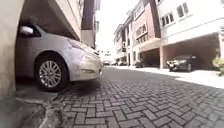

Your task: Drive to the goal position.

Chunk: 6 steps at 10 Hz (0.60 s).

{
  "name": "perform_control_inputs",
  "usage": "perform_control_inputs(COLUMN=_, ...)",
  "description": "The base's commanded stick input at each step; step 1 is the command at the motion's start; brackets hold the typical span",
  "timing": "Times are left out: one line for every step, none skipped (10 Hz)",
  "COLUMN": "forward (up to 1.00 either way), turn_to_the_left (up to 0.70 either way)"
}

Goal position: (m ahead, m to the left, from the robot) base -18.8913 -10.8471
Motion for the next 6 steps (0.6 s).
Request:
perform_control_inputs(forward=0.0, turn_to_the_left=-0.7)
perform_control_inputs(forward=0.0, turn_to_the_left=-0.7)
perform_control_inputs(forward=0.0, turn_to_the_left=-0.7)
perform_control_inputs(forward=0.0, turn_to_the_left=-0.7)
perform_control_inputs(forward=0.0, turn_to_the_left=-0.7)
perform_control_inputs(forward=0.0, turn_to_the_left=-0.7)
